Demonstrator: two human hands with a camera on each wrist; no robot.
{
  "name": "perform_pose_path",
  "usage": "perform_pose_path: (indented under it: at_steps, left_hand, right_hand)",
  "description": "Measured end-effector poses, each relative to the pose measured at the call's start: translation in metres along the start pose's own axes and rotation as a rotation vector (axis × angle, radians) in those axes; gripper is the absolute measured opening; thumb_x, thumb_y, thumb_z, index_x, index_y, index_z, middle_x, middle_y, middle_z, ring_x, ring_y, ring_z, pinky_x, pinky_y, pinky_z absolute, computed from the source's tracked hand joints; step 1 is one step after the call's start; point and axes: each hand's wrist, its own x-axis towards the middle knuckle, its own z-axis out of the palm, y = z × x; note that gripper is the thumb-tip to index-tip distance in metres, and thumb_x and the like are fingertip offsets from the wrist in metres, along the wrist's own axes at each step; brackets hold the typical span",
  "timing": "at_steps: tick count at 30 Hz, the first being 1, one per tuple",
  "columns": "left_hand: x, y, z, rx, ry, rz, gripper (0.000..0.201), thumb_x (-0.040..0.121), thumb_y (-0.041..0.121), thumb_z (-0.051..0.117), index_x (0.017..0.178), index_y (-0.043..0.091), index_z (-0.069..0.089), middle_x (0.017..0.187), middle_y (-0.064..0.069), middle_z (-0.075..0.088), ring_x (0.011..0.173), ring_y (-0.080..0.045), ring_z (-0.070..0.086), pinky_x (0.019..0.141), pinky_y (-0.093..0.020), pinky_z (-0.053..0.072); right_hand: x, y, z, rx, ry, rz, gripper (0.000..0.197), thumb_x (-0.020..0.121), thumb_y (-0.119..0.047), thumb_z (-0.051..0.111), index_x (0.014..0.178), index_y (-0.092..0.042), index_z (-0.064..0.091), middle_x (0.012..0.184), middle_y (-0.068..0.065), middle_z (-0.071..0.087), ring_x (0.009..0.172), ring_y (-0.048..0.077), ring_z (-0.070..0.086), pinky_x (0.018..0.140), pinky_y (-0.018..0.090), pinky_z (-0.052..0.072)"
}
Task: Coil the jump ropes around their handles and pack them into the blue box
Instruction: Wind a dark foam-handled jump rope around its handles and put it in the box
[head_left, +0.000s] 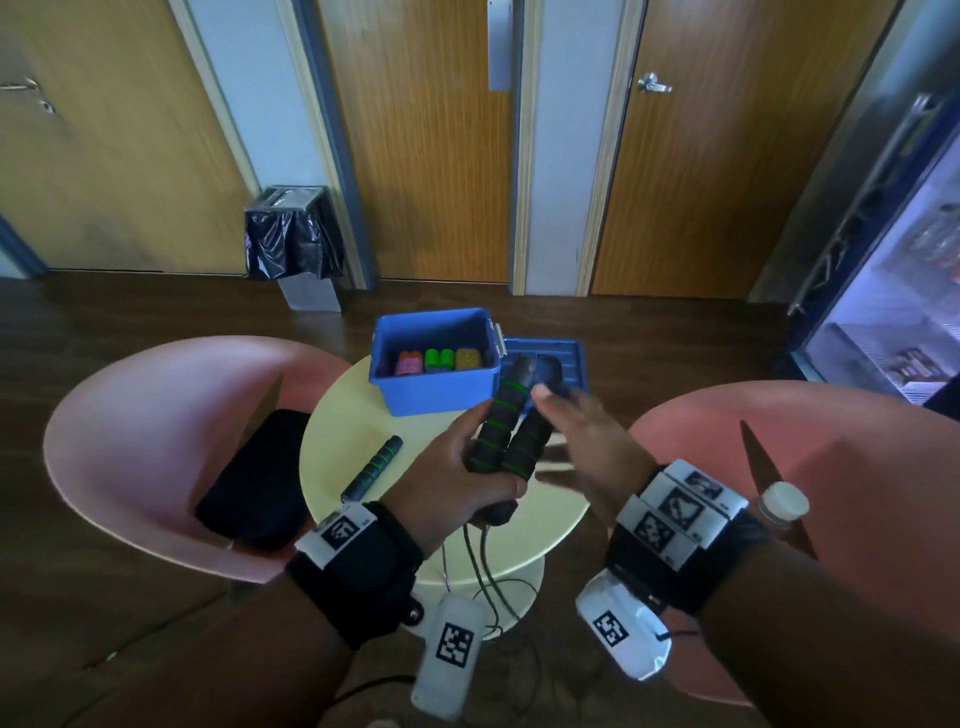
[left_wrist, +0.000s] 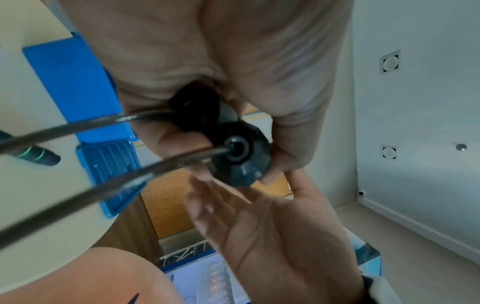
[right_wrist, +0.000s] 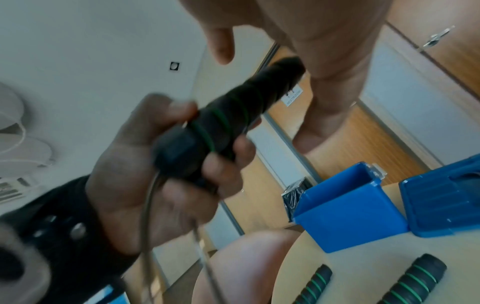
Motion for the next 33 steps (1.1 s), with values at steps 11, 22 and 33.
perform_pose_path:
  at_steps: [11, 22, 33]
  left_hand:
    - [0.021, 0.032, -0.061, 0.227, -0.185, -0.246, 0.067, 0.053, 0.029, 0.079, 0.116, 0.04, 0.06, 0.097, -0.007, 0.066, 0.089, -0.029, 0.064, 0.074, -0.042, 0.047]
    - [0.015, -0.005, -0.046, 0.372, 0.462, -0.022, 0.04, 0.096, 0.04, 0.056, 0.063, 0.018, 0.058, 0.056, 0.003, 0.051, 0.043, -0.013, 0.049, 0.042, -0.017, 0.037]
    - [0.02, 0.013, -0.056, 0.467, 0.337, -0.042, 0.019, 0.087, 0.04, 0.07, 0.076, 0.025, 0.067, 0.063, 0.008, 0.061, 0.049, -0.013, 0.059, 0.047, -0.025, 0.048]
  right_hand:
    - [0.033, -0.001, -0.007, -0.196, -0.058, -0.186, 0.025, 0.092, -0.031, 0.069, 0.098, -0.01, 0.056, 0.06, 0.007, 0.049, 0.039, 0.018, 0.042, 0.043, 0.027, 0.034]
    - [0.037, 0.013, 0.022, -0.369, 0.064, -0.146, 0.031, 0.092, -0.047, 0.062, 0.102, -0.02, 0.052, 0.089, 0.008, 0.065, 0.056, 0.017, 0.062, 0.056, 0.032, 0.05]
    - [0.02, -0.004, 0.025, -1.659, -0.203, -0.598, 0.08, 0.075, -0.069, 0.06, 0.135, -0.024, 0.034, 0.123, -0.002, 0.052, 0.114, 0.024, 0.053, 0.097, 0.044, 0.044]
